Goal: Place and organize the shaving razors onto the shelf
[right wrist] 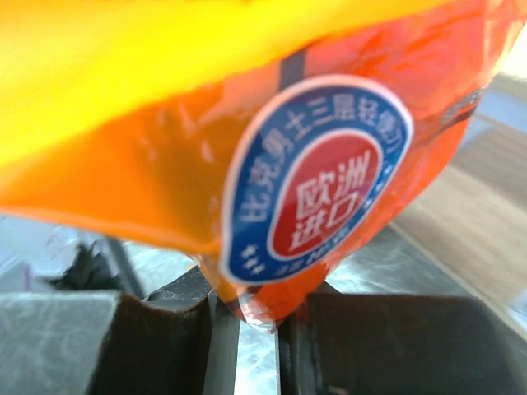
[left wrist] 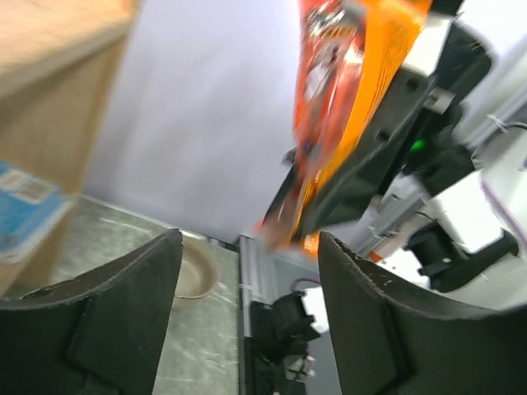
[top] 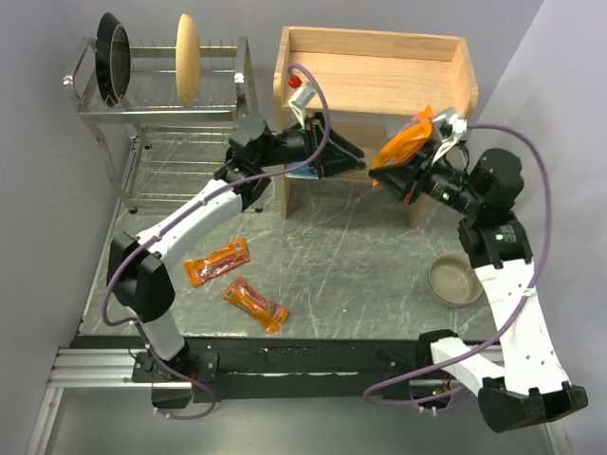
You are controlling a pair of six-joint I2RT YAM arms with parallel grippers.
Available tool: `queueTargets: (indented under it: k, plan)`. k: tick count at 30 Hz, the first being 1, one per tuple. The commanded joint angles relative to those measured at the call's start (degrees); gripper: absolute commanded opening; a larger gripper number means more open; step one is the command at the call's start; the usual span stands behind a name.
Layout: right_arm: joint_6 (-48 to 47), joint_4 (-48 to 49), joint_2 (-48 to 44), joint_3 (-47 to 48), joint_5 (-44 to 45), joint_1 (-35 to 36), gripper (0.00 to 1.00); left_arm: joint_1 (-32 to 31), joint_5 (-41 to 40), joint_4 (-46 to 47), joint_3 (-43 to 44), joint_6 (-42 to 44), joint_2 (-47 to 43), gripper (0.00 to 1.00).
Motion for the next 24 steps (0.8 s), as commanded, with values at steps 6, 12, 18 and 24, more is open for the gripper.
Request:
queueTargets:
  k: [6,12,18,24]
  plan:
    - [-10.29,-25.73,8.49,30.55,33.56,-0.71,0.00,4.34,1.88,4.24,-7.75,2.98,-11.15,0.73]
    - [-14.68,-27.49,16.49,39.90,45.17,-0.71,0.00,4.25,2.40,3.82,-12.95,4.73,-15.81,0.72]
    - [-15.83,-31.97,27.29,49.03,48.61,-0.89,0.00,4.34,2.49,-2.43,-13.56,12.03,-18.80,0.72]
    - [-16.97,-33.47,35.74,56.60,48.53,-1.42,0.00,4.95,1.53,-6.82,-16.37,16.43,-21.79,0.73]
